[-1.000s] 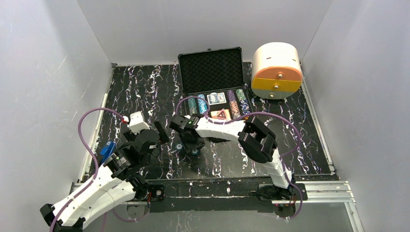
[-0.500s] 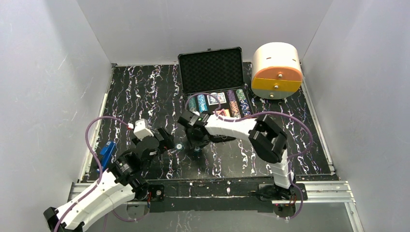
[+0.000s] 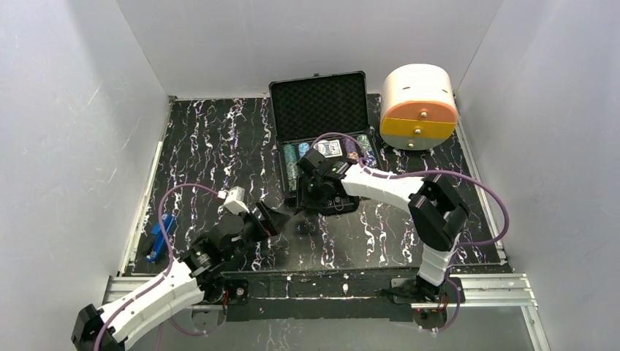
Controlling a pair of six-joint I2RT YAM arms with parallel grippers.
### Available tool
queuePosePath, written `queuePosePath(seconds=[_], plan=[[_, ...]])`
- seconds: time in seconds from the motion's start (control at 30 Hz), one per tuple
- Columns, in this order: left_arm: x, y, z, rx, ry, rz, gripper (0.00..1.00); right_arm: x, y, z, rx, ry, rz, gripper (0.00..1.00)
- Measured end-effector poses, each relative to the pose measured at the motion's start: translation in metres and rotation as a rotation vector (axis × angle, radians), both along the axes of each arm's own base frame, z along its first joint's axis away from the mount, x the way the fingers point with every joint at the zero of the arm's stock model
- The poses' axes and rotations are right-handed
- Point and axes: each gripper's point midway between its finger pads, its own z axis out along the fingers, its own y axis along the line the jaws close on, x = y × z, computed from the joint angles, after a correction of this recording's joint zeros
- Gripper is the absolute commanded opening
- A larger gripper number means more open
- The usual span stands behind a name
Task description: Pack up texas hold em set
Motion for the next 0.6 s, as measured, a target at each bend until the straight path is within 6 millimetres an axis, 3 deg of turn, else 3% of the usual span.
queuePosePath(seconds=[0.17, 0.3, 0.43, 0.6], plan=[[0.0, -0.02, -0.007, -0.088, 0.018, -0.046, 0.87, -0.002, 0.005, 0.009, 0.079, 0.038, -0.043, 0.5], [0.003, -0.021, -0.014, -0.122, 0.037, -0.013, 0.92, -0.004, 0.006, 0.014, 0.107, 0.049, -0.054, 0.52], [0.015, 0.005, -0.015, -0.034, 0.036, 0.126, 0.9, -0.003, 0.004, 0.013, 0.094, 0.038, -0.054, 0.54], [0.033, 0.038, 0.015, 0.112, -0.011, 0.285, 0.9, -0.001, 0.003, 0.009, 0.063, 0.01, -0.032, 0.62]])
